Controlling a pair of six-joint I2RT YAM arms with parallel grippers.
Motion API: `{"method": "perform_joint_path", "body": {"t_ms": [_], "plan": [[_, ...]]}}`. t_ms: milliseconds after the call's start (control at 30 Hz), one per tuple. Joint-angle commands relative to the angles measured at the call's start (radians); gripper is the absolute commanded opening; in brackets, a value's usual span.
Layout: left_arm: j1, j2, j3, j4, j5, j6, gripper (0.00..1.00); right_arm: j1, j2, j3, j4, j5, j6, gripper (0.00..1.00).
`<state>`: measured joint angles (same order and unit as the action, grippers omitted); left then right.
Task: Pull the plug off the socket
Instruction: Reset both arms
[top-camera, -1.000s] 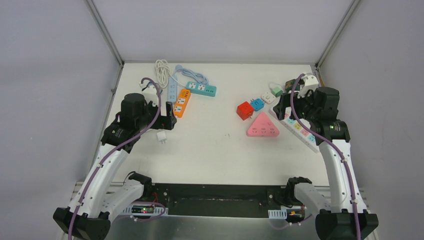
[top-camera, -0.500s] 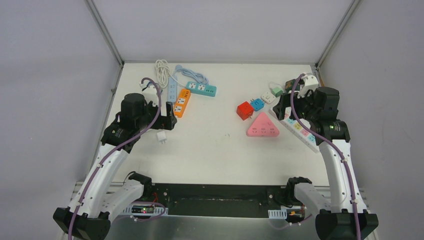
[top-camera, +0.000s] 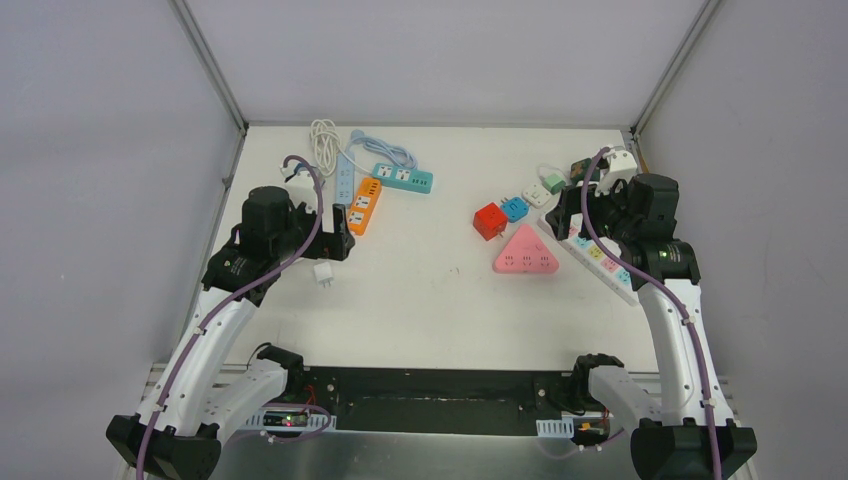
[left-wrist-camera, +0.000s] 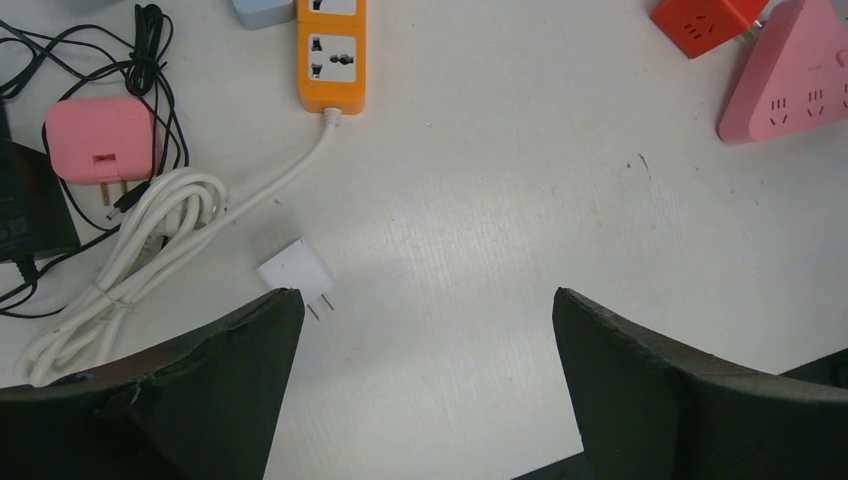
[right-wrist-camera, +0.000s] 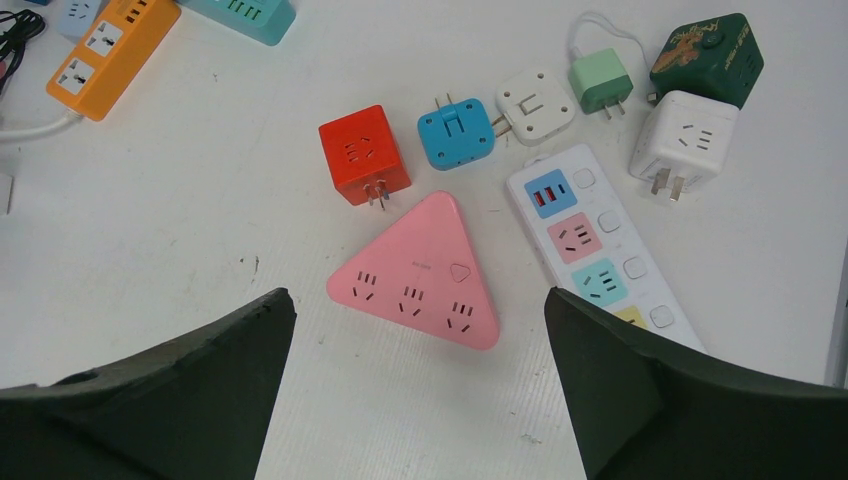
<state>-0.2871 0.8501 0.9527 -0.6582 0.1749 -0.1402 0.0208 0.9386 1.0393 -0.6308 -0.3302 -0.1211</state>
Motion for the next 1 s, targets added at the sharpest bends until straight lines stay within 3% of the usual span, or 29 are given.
{"method": "perform_joint_path", "body": {"t_ms": [0,967], "plan": [[0.003,-0.014,-0.002,0.030,0.023,0.017,0.99,-0.007,-0.005,0.011,0.038,-0.015,0.020,1.00],[0.003,-0.009,0.000,0.032,0.022,0.017,0.99,-0.007,-0.005,0.005,0.050,-0.013,0.038,1.00]]}}
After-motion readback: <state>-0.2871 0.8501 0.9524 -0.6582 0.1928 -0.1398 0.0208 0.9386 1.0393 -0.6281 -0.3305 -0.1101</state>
